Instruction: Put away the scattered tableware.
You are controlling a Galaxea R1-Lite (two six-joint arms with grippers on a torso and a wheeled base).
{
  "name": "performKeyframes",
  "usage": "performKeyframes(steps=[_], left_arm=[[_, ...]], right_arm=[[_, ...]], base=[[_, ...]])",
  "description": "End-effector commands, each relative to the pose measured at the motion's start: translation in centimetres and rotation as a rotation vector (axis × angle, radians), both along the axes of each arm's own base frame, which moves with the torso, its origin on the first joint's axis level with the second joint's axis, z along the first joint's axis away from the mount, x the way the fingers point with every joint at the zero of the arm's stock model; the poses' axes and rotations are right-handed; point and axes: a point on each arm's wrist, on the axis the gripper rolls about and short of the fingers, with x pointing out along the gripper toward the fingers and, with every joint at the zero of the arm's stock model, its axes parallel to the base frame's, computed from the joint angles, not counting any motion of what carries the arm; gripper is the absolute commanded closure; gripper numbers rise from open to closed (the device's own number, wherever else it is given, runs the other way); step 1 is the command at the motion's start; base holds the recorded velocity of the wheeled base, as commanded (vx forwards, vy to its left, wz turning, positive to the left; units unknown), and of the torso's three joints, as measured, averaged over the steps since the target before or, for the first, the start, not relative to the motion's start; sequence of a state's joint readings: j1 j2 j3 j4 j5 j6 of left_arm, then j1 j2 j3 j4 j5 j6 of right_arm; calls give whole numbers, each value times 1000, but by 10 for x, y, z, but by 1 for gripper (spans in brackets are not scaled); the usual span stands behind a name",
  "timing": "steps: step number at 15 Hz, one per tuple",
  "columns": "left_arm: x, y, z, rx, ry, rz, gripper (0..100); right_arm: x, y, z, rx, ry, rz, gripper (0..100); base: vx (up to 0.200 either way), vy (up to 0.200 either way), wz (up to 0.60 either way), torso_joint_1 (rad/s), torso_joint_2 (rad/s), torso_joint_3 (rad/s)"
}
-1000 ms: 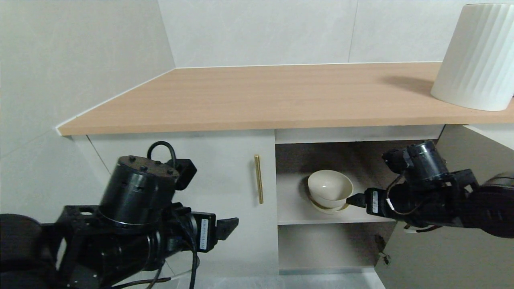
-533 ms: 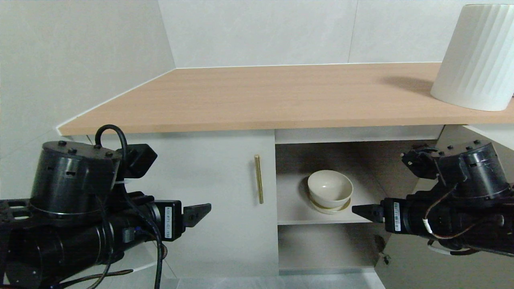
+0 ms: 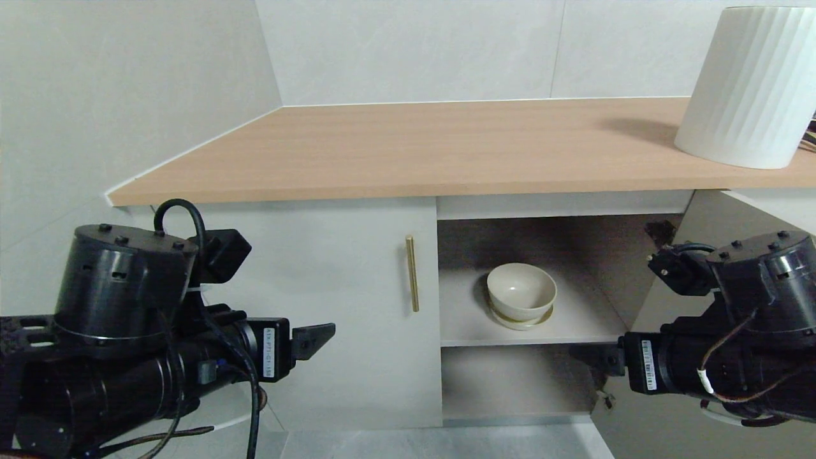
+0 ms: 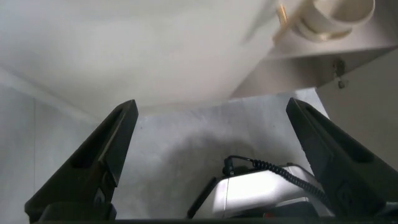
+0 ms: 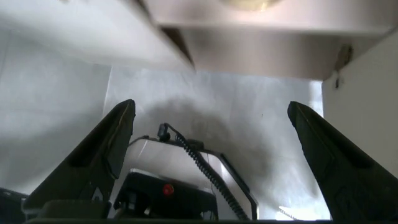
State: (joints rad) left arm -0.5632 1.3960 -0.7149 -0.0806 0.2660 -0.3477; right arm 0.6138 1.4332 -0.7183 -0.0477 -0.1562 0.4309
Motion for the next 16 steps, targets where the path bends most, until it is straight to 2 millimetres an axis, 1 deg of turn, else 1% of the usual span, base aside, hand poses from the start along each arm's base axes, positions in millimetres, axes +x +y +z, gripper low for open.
performKeyframes(steps=[1, 15, 16], left_arm=[[2, -1, -3, 10, 9, 6, 0], [5, -4, -8, 21, 29, 4, 0], [5, -3, -8, 23, 28, 4, 0]], right_arm=[[0, 0, 0, -4, -2, 5, 0], [0, 0, -4, -20, 8, 10, 0], [0, 1, -4, -21, 9, 10, 0]], base=[[-200, 0, 0, -7, 2, 7], [-200, 0, 0, 1, 3, 4], [0, 0, 0, 0, 0, 0]])
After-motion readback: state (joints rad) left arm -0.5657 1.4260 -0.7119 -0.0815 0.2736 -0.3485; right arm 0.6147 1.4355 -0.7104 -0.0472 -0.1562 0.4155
